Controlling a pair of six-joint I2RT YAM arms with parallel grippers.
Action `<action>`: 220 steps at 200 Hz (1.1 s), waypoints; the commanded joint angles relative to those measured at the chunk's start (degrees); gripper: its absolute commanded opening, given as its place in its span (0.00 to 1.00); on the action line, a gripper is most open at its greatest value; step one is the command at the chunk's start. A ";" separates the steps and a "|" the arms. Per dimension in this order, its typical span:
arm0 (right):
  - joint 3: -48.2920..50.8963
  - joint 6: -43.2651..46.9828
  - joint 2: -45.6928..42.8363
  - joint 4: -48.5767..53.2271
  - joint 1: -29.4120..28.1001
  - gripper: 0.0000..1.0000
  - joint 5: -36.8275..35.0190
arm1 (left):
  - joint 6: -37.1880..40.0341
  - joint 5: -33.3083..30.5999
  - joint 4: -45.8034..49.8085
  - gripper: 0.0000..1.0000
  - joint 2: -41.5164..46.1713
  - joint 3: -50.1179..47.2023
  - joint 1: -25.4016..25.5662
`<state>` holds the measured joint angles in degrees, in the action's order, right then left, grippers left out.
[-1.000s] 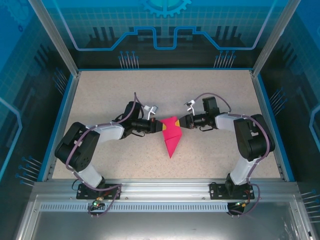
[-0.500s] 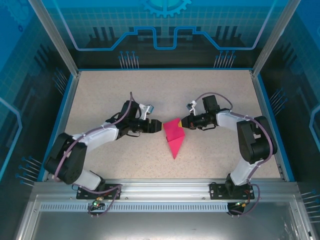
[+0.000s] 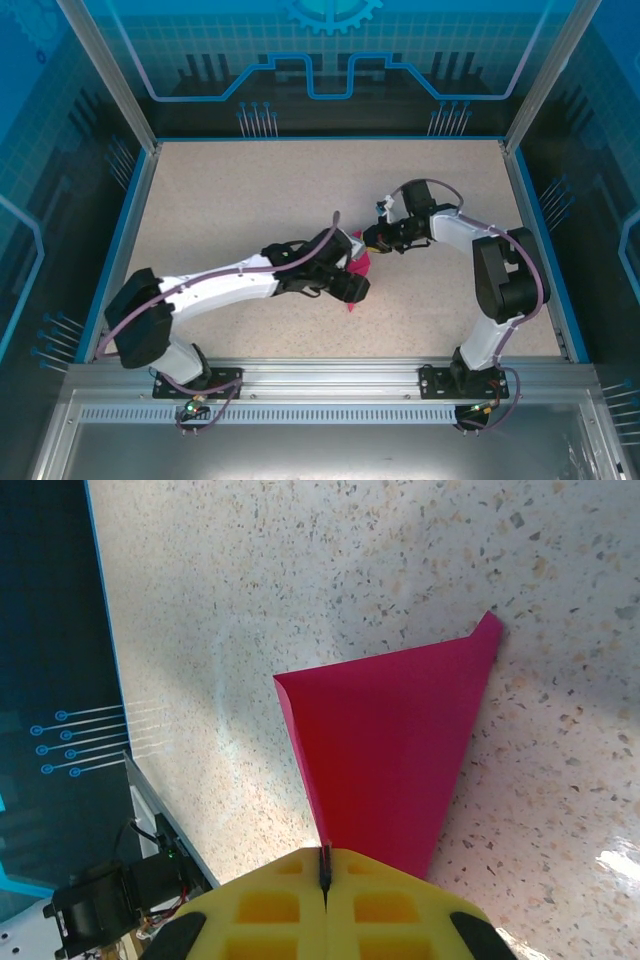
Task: Fold a paper plane with a square sheet of paper (fold left side to right side)
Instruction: Fold the wing for the fifth time at the center of the table.
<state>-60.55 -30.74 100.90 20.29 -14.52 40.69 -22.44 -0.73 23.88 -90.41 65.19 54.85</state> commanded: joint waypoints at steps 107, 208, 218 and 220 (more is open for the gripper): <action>-1.40 -5.13 2.55 2.47 -2.88 0.00 -2.90 | -13.45 -20.52 22.43 0.46 -23.85 21.44 8.07; -1.58 -4.94 4.12 2.60 -3.17 0.00 -3.09 | -15.36 -22.39 24.37 0.25 -27.95 22.88 8.34; -1.64 -4.88 4.23 2.75 -3.14 0.00 -3.33 | -15.45 -22.08 24.20 0.24 -28.14 22.75 8.34; -1.66 -4.86 4.31 2.74 -3.14 0.00 -3.38 | -15.45 -22.04 24.20 0.23 -28.15 22.76 8.28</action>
<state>-60.82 -35.18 104.18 21.43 -16.84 37.54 -37.21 -22.28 46.50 -117.45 86.54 62.81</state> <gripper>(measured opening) 0.042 0.244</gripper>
